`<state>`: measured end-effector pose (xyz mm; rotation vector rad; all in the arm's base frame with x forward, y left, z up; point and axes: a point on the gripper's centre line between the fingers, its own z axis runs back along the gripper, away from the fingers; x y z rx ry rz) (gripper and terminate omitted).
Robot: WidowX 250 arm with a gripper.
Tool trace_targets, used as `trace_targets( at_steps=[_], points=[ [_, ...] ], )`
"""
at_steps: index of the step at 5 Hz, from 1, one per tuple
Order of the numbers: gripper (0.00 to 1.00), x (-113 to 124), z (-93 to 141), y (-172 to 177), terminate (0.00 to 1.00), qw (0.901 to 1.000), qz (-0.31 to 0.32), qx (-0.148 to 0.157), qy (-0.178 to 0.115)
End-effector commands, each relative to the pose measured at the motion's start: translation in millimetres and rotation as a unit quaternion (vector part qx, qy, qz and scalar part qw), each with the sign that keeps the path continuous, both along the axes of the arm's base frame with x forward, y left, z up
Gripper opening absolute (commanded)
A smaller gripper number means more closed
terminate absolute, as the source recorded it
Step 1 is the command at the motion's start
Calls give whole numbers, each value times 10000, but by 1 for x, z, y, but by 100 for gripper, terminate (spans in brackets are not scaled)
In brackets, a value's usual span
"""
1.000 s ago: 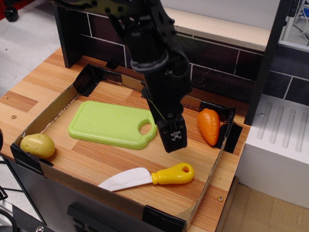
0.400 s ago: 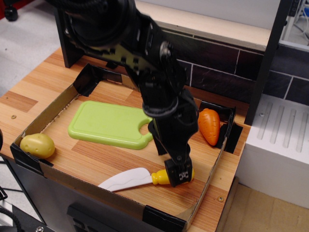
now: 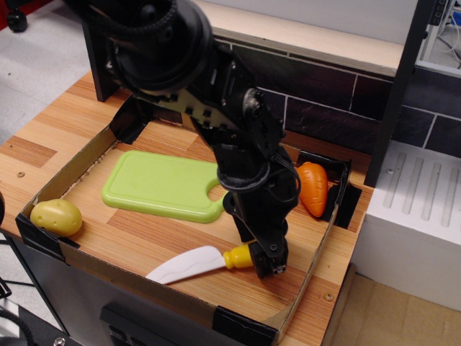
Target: Put knife on cutting board
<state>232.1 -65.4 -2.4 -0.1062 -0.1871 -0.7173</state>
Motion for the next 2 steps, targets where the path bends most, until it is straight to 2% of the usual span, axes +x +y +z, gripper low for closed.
trace_targets(
  at_steps=[1, 2],
  points=[
    [0, -6, 18, 5, 0, 9995, -284, -134, -63],
    [0, 7, 40, 3, 0, 9991, -192, -317, -195]
  ],
)
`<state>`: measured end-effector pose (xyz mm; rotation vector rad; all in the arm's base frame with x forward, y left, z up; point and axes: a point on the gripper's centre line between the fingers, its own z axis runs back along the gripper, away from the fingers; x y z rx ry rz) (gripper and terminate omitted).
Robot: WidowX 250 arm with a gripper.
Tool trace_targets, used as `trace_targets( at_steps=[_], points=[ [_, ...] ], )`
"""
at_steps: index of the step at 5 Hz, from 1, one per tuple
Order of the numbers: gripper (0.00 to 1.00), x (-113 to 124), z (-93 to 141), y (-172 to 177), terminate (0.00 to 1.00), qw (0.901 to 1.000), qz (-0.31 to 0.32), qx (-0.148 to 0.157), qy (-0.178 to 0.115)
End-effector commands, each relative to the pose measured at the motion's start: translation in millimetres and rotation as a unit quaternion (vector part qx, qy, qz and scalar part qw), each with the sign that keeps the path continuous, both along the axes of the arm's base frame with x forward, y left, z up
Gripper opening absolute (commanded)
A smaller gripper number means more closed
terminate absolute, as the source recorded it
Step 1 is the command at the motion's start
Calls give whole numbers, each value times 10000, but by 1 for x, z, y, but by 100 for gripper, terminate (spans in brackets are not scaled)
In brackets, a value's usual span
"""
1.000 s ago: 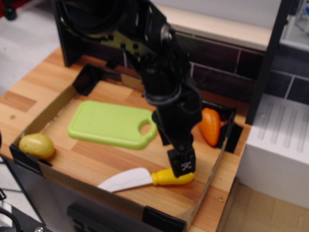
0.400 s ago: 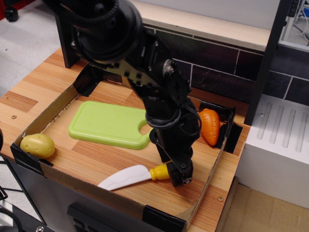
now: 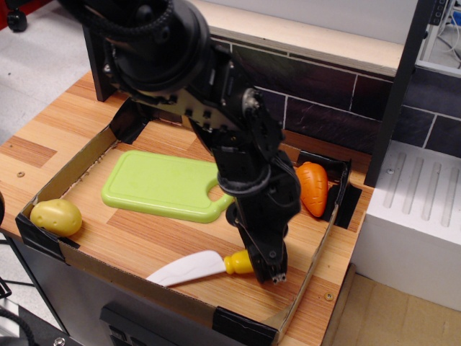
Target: Put knife on cutting board
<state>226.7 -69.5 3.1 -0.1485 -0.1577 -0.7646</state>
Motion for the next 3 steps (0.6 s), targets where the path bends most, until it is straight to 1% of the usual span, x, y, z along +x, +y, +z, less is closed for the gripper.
trace_targets(
  at_steps=[1, 2, 3],
  points=[
    [0, 31, 54, 16, 0, 9980, 293, -155, -535],
    [0, 53, 68, 38, 0, 9983, 247, 16, -525],
    [0, 61, 67, 64, 0, 9973, -44, 14, -733]
  ],
)
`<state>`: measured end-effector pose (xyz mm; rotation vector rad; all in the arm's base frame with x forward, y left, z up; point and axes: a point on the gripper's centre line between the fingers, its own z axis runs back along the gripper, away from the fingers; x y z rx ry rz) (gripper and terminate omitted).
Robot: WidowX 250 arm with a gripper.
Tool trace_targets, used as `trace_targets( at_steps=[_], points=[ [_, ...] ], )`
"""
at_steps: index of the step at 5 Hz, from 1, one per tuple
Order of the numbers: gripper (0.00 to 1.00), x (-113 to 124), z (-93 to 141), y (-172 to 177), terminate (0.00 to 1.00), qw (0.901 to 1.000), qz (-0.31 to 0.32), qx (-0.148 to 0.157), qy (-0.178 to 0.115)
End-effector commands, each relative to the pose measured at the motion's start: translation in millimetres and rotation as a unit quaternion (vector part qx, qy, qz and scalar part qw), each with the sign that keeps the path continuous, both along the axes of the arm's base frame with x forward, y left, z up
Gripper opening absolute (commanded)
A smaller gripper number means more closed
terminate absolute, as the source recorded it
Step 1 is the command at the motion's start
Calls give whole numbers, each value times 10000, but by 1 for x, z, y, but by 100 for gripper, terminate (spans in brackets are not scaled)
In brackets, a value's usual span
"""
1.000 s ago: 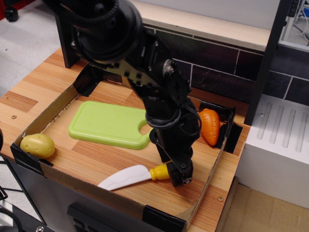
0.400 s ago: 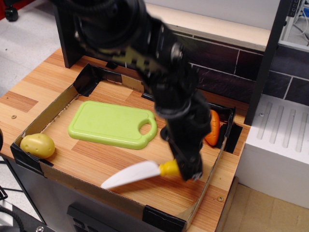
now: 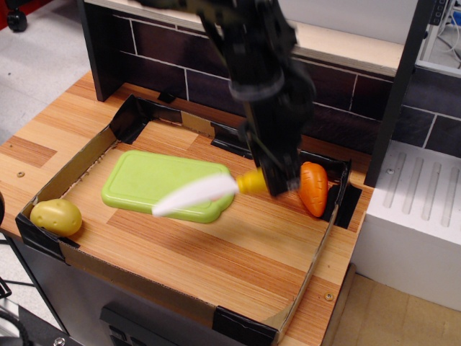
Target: Put knife on cutting board
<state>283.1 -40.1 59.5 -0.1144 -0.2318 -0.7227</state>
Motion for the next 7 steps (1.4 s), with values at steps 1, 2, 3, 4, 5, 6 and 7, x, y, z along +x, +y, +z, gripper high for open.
trace_targets(
  at_steps=[1, 2, 3, 4, 5, 6, 7],
  points=[
    [0, 13, 5, 62, 0, 9985, -514, 18, -167],
    [0, 10, -10, 80, 0, 9978, -644, 137, -76],
    [0, 7, -23, 86, 0, 9973, -684, 242, 49],
    [100, 2, -23, 83, 0, 9974, -550, 451, 103],
    [100, -1, -18, 80, 0, 9983, -479, 273, 161],
    [100, 0, -8, 77, 0, 9990, -407, 171, -44],
    [100, 12, 19, 73, 0, 9958, 674, -123, -602]
  ],
)
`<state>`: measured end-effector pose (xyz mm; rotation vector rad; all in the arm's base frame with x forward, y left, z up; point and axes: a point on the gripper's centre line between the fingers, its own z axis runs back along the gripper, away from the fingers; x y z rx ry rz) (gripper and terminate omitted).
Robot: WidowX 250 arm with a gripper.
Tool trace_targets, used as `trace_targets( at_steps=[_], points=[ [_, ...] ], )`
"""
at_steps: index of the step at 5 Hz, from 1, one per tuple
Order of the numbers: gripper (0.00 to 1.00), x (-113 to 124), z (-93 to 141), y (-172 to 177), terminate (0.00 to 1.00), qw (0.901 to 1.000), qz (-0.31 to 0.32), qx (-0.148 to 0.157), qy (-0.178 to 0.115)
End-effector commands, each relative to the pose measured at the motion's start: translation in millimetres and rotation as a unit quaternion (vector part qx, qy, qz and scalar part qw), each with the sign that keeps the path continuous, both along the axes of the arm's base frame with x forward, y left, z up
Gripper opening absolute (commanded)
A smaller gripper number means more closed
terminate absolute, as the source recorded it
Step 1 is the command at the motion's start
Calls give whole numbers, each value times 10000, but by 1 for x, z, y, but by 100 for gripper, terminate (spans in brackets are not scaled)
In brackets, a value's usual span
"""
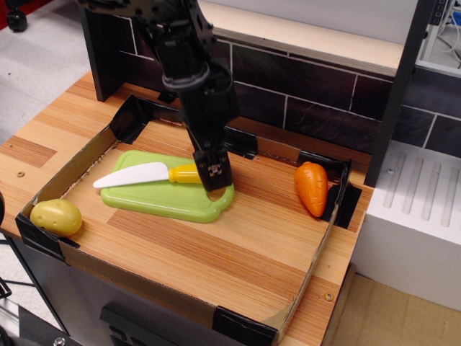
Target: Put knife on cutting board
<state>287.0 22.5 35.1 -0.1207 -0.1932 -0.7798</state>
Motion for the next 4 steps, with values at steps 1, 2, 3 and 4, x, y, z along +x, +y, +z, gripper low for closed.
trace_targets(
  at_steps=[1, 2, 3, 4],
  points=[
    [100, 13, 76, 17, 0, 9696, 2187, -213, -1079],
    [100, 13, 93, 15, 0, 9359, 3306, 545, -1087],
    [100, 13, 93, 15, 0, 9359, 3306, 545, -1087],
    [100, 13, 93, 15, 100, 9359, 3306, 545, -1087]
  ],
)
